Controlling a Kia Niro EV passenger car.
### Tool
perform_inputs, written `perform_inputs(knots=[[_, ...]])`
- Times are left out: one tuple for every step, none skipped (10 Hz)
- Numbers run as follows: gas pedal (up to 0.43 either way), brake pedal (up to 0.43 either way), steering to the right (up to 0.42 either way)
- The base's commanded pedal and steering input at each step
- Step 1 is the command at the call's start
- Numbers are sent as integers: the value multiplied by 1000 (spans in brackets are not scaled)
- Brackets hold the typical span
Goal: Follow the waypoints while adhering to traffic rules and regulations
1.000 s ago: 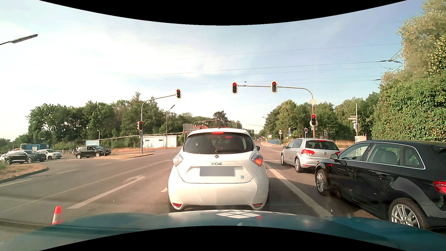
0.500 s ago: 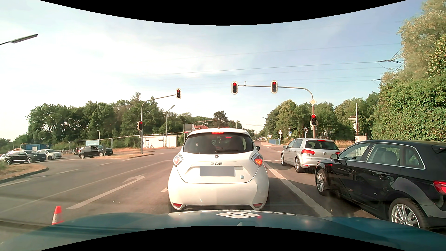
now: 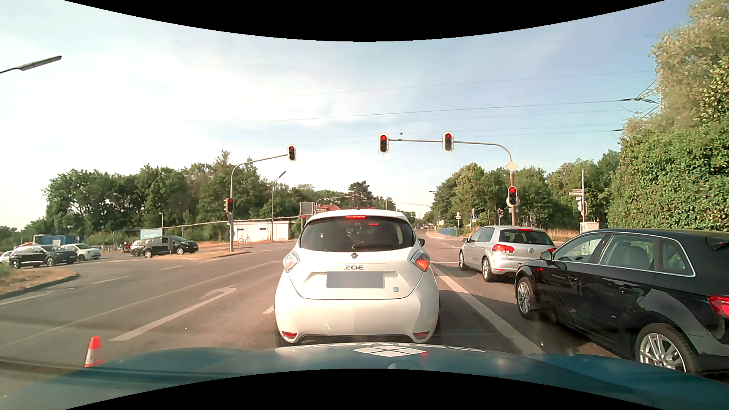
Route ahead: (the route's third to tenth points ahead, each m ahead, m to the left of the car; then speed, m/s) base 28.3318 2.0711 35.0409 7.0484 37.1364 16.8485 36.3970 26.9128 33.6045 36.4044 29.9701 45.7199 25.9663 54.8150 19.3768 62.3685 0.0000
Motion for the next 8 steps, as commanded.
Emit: perform_inputs(knots=[[0,213,5],[0,213,5],[0,213,5],[0,213,5],[0,213,5],[0,213,5],[0,213,5],[0,213,5]])
